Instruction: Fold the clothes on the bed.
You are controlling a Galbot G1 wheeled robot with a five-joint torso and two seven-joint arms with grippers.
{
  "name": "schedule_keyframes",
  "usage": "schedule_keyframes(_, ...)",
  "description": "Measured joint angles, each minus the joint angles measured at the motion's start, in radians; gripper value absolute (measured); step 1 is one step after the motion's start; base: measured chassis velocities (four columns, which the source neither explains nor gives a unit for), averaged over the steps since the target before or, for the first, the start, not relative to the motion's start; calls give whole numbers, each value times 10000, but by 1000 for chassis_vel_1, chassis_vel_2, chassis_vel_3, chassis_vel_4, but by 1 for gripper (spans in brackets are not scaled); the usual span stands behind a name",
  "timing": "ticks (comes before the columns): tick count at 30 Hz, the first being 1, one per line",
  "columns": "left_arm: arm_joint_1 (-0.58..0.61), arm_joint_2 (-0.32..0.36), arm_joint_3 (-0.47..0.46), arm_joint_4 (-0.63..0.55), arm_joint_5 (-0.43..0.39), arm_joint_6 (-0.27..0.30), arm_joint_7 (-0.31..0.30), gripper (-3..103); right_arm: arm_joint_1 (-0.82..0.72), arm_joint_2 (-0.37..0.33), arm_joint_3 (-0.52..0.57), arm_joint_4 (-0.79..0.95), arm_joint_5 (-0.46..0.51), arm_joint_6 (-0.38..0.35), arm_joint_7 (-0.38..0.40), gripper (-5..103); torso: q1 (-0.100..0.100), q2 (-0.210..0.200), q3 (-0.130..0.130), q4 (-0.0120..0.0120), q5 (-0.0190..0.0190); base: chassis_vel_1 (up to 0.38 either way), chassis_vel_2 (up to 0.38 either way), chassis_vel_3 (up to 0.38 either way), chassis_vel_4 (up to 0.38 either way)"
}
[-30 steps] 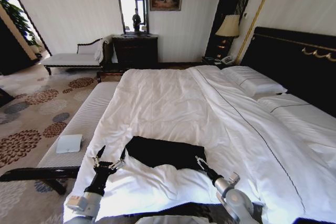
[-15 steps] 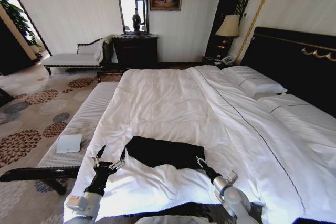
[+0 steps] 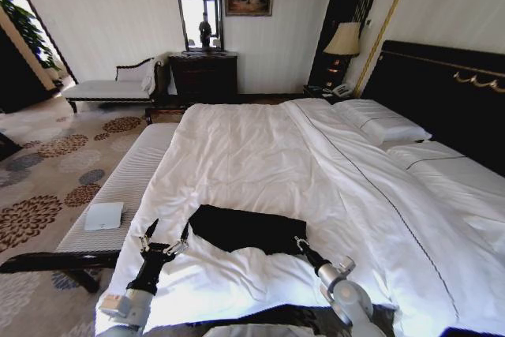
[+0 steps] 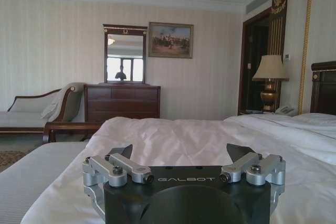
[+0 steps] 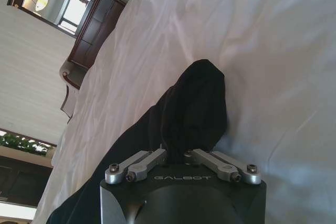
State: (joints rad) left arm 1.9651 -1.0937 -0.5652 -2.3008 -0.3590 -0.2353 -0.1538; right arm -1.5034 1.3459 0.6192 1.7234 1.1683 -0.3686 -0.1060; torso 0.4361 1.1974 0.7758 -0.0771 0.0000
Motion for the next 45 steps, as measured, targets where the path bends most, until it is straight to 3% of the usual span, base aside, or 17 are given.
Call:
schedule_keyframes(7, 0, 0, 0, 0, 0, -1, -1, 100, -162, -136, 359, 465, -1263, 147, -6, 3, 0, 0, 0, 2, 3, 0, 0, 0, 0)
schedule_keyframes(17, 0, 0, 0, 0, 0, 0, 0, 100, -348, -642, 1476, 1020, -1668, -86, 195, 3, -1, 0, 0, 0, 2, 0, 0, 0, 0)
schedule_keyframes(21, 0, 0, 0, 0, 0, -1, 0, 100, -356, -1136, 1757, 971, -1948, -88, 191, 3, -1, 0, 0, 0, 3, 0, 0, 0, 0)
schedule_keyframes(24, 0, 1, 1, 0, 2, 0, 1, 100, -425, -2190, 1942, 738, -2542, 205, -96, 3, -2, 0, 0, -1, 3, 0, 0, 0, 0)
schedule_keyframes(25, 0, 1, 1, 0, 2, 0, 1, 100, -425, -2190, 1942, 738, -2542, 205, -96, 3, -2, 0, 0, -1, 3, 0, 0, 0, 0)
schedule_keyframes(29, 0, 1, 1, 1, 2, -1, -1, 100, -324, -3393, 1953, 226, -3776, 1102, -698, 3, -1, 0, 0, -2, 2, 0, 0, 0, 0)
schedule_keyframes(34, 0, 1, 1, 1, 2, -1, -3, 100, 170, -3940, 1777, -411, -4567, 1708, -930, 3, -1, 0, 0, 2, -1, 0, 0, 0, 0)
schedule_keyframes(42, 0, 1, 1, 1, 2, -1, -3, 100, 558, -3958, 1482, -1040, -4758, 1821, -903, 3, -1, 0, 1, 0, 3, 0, 0, 0, 0)
schedule_keyframes(45, 0, 1, 1, 1, 1, -1, -3, 100, 561, -3759, 1394, -773, -4263, 1512, -678, 3, -1, 0, 0, -3, 1, 0, 0, 0, 0)
